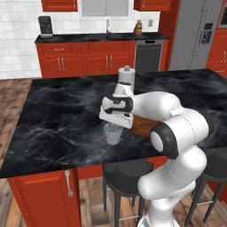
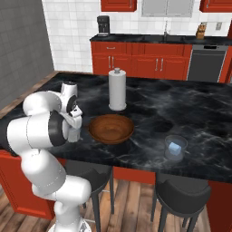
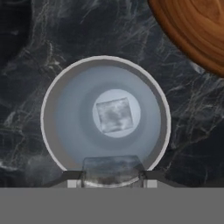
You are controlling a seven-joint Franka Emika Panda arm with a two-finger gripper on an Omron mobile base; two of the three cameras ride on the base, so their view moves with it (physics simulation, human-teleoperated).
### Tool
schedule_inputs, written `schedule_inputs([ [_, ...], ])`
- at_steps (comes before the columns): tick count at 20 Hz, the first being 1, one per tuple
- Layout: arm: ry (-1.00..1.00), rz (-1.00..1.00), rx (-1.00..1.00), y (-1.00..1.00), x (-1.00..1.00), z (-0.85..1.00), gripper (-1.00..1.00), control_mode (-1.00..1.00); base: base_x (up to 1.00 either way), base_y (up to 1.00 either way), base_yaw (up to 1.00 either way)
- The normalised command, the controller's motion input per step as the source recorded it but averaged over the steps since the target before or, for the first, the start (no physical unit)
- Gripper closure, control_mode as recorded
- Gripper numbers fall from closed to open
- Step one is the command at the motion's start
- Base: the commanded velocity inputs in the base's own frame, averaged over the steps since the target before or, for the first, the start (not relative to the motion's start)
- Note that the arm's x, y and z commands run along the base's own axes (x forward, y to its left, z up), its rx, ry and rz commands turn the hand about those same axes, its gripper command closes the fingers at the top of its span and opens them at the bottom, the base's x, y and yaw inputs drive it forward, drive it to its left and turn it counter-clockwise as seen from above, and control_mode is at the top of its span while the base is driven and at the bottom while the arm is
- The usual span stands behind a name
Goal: There are four ice cubes in the ice bowl. Place two ice cubes in each glass of water.
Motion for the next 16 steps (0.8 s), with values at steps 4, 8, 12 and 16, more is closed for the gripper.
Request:
schedule_inputs([
  [4, 0.02, 0.0, 0.0, 0.03, 0.01, -0.07, -1.0, -1.0, 0.0, 0.0, 0.0],
  [8, 0.0, 0.0, 0.0, 0.0, 0.05, -0.01, -1.0, -1.0, 0.0, 0.0, 0.0],
  [12, 0.0, 0.0, 0.0, 0.0, 0.1, 0.0, -1.0, -1.0, 0.0, 0.0, 0.0],
  [16, 0.0, 0.0, 0.0, 0.0, 0.13, 0.0, -1.0, -1.0, 0.0, 0.0, 0.0],
])
